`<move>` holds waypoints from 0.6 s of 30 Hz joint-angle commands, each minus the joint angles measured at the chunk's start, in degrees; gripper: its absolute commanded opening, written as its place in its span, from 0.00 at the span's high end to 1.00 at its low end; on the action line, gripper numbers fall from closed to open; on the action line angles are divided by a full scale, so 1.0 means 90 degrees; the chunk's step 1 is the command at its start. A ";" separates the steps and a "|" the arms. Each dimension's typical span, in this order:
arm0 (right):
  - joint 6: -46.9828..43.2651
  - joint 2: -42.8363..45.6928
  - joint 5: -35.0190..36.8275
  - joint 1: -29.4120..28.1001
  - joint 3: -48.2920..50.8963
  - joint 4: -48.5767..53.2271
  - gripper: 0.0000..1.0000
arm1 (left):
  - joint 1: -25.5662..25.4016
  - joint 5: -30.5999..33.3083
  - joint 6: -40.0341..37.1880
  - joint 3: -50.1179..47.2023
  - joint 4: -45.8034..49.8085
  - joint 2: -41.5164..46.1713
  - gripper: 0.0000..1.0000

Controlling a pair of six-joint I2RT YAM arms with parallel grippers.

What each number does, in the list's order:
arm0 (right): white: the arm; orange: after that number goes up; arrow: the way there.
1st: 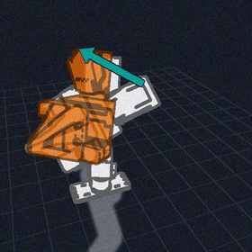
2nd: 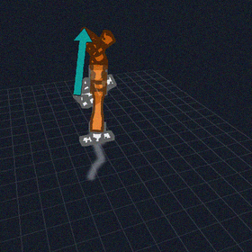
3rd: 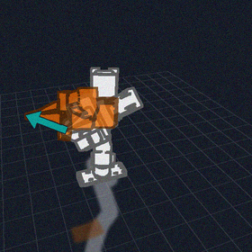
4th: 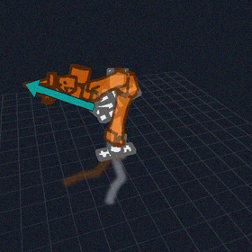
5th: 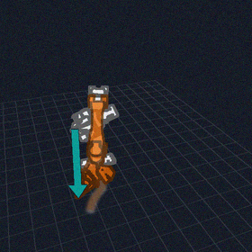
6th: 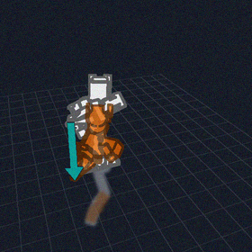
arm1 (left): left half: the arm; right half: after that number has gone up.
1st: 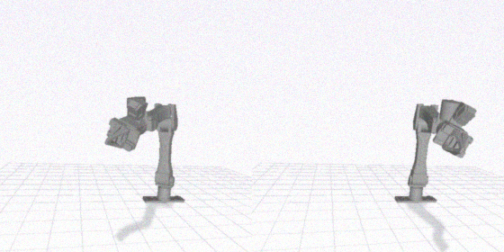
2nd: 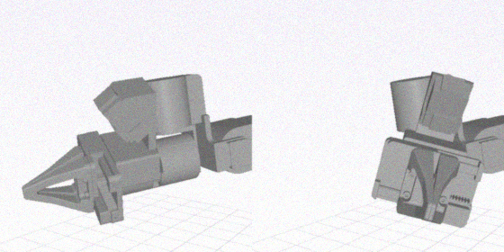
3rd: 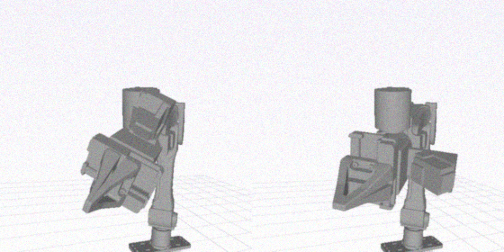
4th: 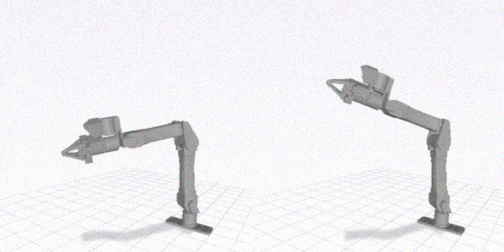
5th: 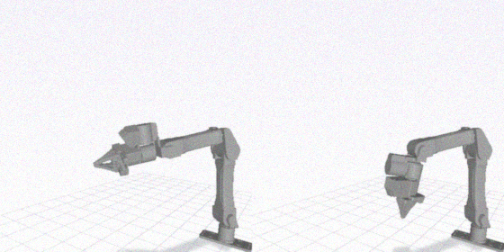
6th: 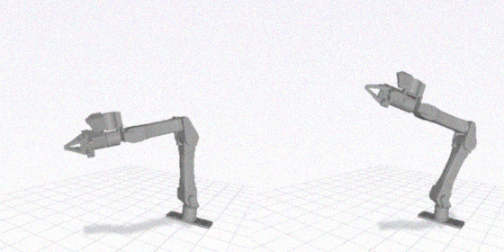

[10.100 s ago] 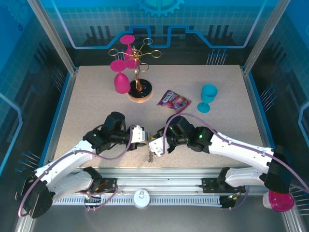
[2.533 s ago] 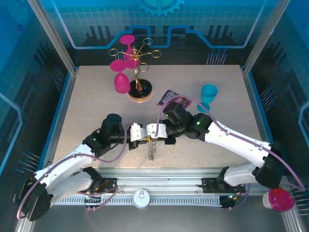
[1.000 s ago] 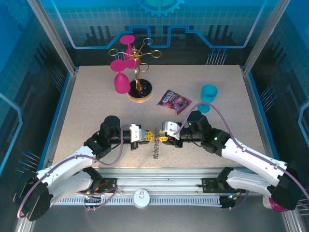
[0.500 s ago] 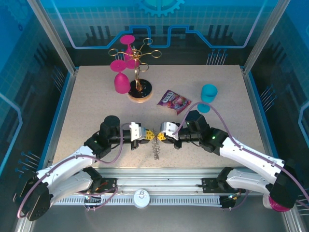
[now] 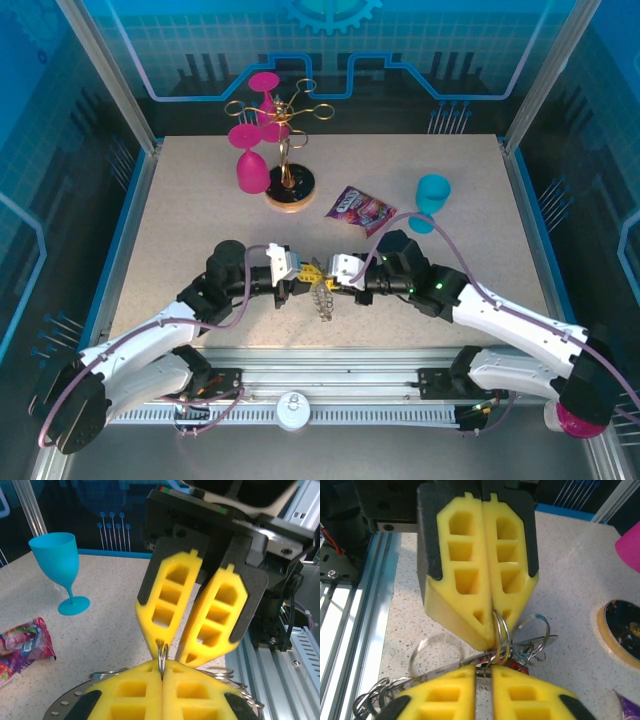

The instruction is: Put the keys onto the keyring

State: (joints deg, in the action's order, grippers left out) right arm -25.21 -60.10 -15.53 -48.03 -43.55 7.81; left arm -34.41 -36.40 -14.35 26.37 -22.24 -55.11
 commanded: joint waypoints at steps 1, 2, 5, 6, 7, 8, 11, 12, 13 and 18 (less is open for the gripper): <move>0.0223 0.0359 -0.0621 0.0302 0.0111 -0.0127 0.80 | -0.0039 -0.0320 -0.0512 0.0115 -0.0095 0.0137 1.00; 0.0266 0.0395 -0.0786 0.0372 0.0109 -0.0109 0.79 | -0.0038 -0.0376 -0.0623 0.0131 0.0002 0.0153 1.00; 0.0334 0.0382 -0.1152 0.0424 0.0049 -0.0133 0.76 | -0.0034 -0.0483 -0.0811 0.0165 0.0114 0.0132 1.00; 0.0379 0.0344 -0.1250 0.0417 0.0027 -0.0181 0.76 | -0.0037 -0.0505 -0.0869 0.0189 0.0145 0.0123 1.00; 0.0416 0.0310 -0.1340 0.0421 0.0017 -0.0227 0.76 | -0.0042 -0.0514 -0.0908 0.0218 0.0178 0.0112 1.00; 0.0435 0.0237 -0.1431 0.0419 -0.0010 -0.0250 0.76 | -0.0035 -0.0539 -0.0963 0.0243 0.0226 0.0099 1.00; 0.0476 0.0070 -0.1558 0.0417 -0.0063 -0.0297 0.75 | -0.0037 -0.0589 -0.1023 0.0290 0.0259 0.0065 1.00; 0.0485 0.0033 -0.1591 0.0416 -0.0073 -0.0321 0.75 | -0.0036 -0.0602 -0.1033 0.0293 0.0261 0.0058 1.00; 0.0495 0.0001 -0.1609 0.0420 -0.0076 -0.0340 0.75 | -0.0034 -0.0604 -0.1040 0.0302 0.0251 0.0051 1.00; 0.0458 -0.0173 -0.1605 0.0406 -0.0118 -0.0375 0.75 | -0.0035 -0.0725 -0.1023 0.0302 0.0204 0.0032 1.00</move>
State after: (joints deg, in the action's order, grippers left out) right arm -21.80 -60.84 -27.97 -44.64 -43.18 6.26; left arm -34.41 -40.01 -22.06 26.52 -19.33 -55.02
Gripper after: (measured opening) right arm 0.250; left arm 0.049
